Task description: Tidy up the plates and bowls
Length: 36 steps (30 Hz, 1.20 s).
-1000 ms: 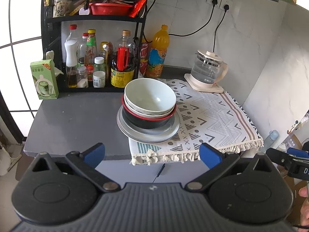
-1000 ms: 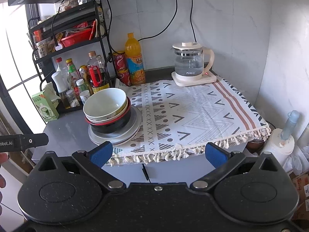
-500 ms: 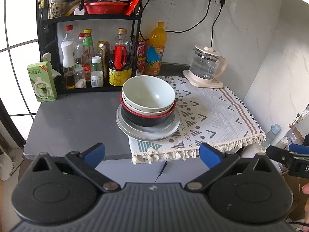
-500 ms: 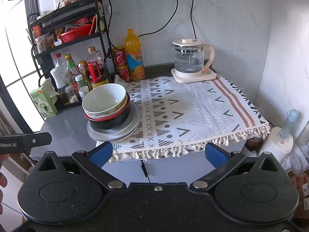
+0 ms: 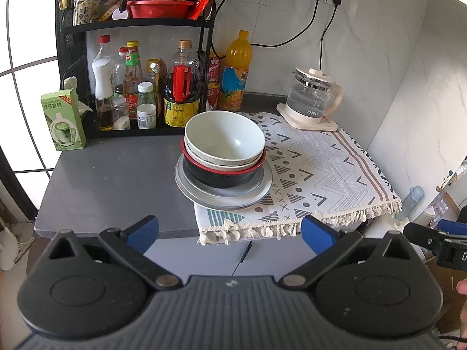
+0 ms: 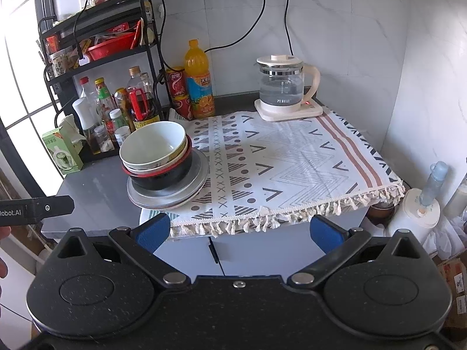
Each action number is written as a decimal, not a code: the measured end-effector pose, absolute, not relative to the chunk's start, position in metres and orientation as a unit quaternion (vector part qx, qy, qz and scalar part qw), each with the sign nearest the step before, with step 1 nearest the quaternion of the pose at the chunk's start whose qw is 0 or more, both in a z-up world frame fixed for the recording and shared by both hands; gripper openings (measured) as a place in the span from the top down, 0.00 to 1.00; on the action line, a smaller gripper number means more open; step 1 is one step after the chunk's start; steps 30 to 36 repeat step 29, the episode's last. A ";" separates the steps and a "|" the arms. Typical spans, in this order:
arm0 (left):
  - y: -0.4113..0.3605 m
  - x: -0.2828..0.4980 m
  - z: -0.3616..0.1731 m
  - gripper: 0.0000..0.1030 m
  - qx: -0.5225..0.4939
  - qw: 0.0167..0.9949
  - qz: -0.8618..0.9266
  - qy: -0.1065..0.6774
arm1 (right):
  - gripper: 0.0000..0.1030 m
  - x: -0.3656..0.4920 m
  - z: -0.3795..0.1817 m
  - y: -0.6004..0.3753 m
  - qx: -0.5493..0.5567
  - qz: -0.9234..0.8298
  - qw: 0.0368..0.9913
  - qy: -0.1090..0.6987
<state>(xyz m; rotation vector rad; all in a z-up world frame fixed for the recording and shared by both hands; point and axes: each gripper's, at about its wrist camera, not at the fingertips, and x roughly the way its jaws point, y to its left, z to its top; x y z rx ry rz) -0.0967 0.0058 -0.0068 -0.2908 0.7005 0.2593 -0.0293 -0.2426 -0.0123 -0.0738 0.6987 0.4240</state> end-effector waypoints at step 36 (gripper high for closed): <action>0.005 -0.096 0.001 0.00 -0.126 0.923 0.127 0.342 | 0.00 -0.021 -0.005 -0.234 -0.051 0.235 0.910 0.337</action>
